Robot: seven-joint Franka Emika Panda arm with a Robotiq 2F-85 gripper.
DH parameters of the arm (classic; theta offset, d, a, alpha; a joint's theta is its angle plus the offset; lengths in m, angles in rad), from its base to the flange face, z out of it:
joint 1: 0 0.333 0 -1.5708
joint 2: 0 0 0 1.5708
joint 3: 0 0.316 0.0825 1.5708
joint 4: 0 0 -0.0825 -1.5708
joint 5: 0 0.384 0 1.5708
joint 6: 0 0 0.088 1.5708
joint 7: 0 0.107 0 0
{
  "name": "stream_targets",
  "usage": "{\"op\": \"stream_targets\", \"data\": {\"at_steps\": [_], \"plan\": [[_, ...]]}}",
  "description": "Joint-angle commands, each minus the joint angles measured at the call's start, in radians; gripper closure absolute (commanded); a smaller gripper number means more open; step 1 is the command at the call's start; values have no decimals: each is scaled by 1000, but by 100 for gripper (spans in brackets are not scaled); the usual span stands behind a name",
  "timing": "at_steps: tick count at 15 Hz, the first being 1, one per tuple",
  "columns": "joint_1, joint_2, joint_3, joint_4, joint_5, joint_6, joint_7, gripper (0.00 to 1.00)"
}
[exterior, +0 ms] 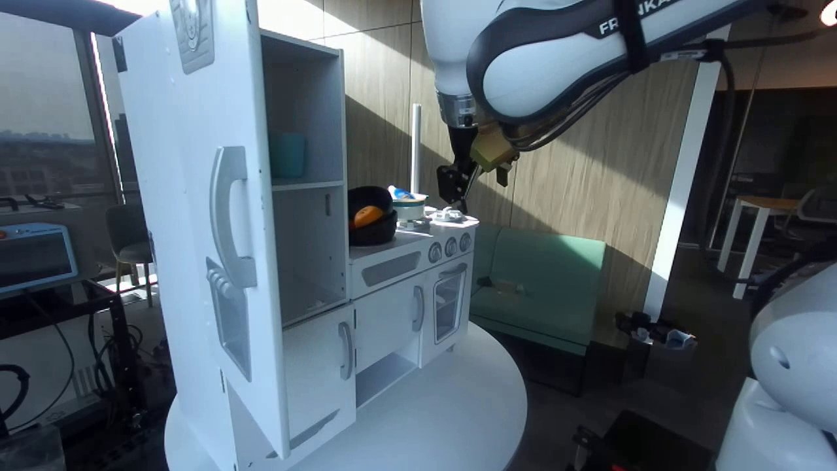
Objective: Open the cabinet doors and the oven door.
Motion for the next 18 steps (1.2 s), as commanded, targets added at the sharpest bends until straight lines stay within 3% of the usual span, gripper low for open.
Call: {"op": "stream_targets", "data": {"at_steps": [1, 7, 8, 9, 18], "plan": [[54, 108, -17, 9, 18, 104, 13, 0], [156, 169, -62, -74, 153, 434, -79, 0], [167, 178, -70, -67, 172, 450, -134, 0], [131, 180, -33, -64, 136, 394, -59, 0], [135, 199, -17, -70, 125, 381, -61, 0]]}}
